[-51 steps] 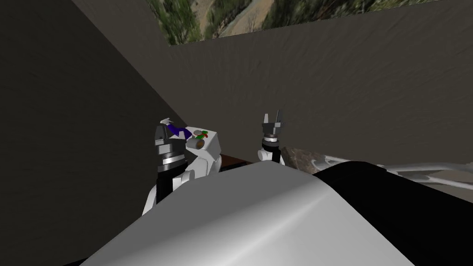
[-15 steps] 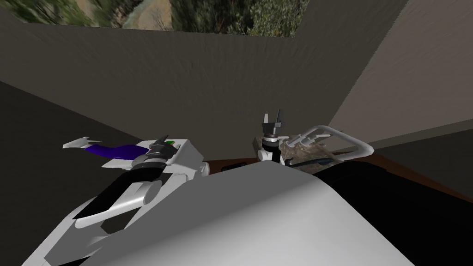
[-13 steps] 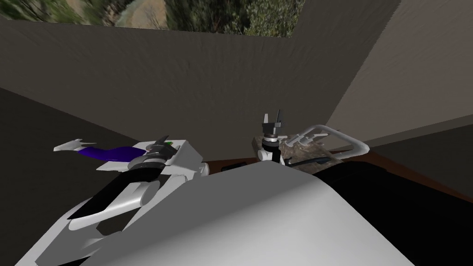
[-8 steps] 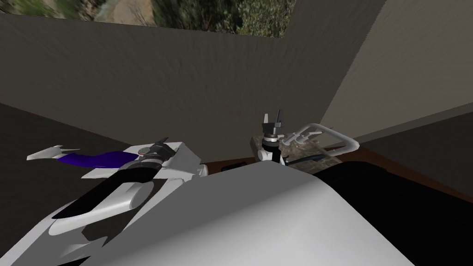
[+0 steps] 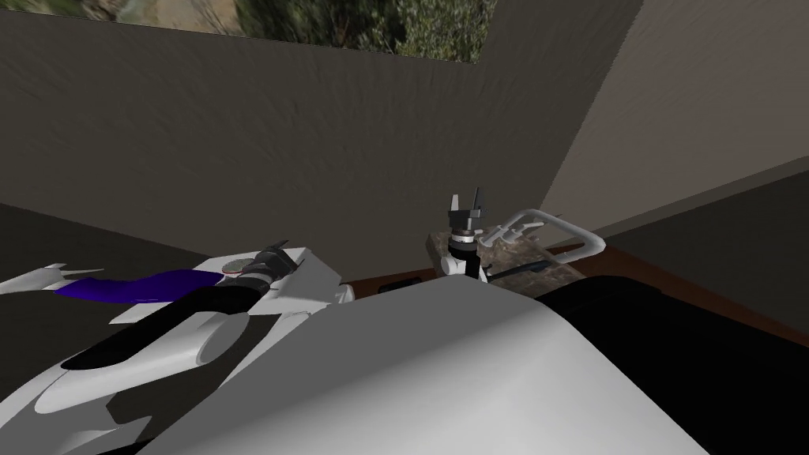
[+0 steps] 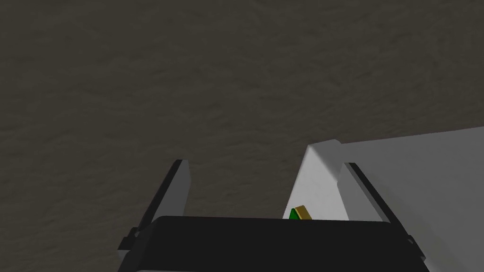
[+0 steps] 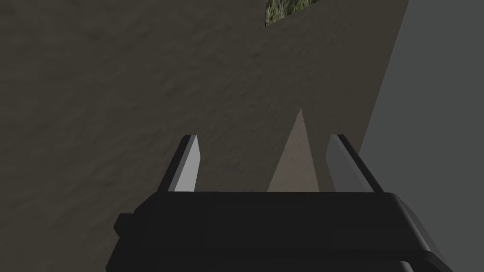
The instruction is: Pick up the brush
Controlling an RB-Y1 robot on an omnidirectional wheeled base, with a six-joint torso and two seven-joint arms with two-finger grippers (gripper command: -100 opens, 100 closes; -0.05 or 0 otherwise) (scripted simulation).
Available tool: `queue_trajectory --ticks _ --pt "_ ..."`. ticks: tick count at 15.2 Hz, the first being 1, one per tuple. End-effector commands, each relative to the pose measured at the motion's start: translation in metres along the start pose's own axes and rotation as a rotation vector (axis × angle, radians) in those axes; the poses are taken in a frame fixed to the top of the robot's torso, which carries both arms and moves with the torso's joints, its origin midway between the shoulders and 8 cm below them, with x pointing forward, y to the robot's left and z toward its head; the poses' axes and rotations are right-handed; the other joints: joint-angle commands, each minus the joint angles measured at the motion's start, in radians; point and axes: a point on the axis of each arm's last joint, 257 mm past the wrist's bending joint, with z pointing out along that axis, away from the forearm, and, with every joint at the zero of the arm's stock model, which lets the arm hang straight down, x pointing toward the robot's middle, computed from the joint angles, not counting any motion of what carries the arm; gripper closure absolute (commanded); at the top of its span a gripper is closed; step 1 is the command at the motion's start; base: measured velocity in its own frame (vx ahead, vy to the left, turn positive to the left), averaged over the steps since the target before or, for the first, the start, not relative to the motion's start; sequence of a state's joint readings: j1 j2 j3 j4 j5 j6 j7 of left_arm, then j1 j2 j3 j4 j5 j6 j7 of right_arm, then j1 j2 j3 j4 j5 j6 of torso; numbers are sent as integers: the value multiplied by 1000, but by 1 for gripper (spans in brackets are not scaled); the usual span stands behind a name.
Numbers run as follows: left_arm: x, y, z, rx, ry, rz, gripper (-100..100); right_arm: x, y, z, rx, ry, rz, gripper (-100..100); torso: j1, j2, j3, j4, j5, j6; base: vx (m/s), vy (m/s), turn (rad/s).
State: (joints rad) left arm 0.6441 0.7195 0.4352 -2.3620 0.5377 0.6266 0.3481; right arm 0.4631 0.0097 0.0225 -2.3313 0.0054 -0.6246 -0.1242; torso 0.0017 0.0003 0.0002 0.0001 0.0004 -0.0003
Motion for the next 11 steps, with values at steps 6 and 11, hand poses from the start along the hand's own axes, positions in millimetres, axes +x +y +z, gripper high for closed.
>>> queue_trajectory --ticks 6,11 --pt "-13 20 -2 -135 -19 -15 -100 0 0 0 0 0 0 0 2 -1 0 0 0 0 22 27 -71" --pt "-22 35 -7 -247 -31 -29 -100 0 0 0 0 0 0 0 3 -1 -1 0 1 0 30 55 -61"
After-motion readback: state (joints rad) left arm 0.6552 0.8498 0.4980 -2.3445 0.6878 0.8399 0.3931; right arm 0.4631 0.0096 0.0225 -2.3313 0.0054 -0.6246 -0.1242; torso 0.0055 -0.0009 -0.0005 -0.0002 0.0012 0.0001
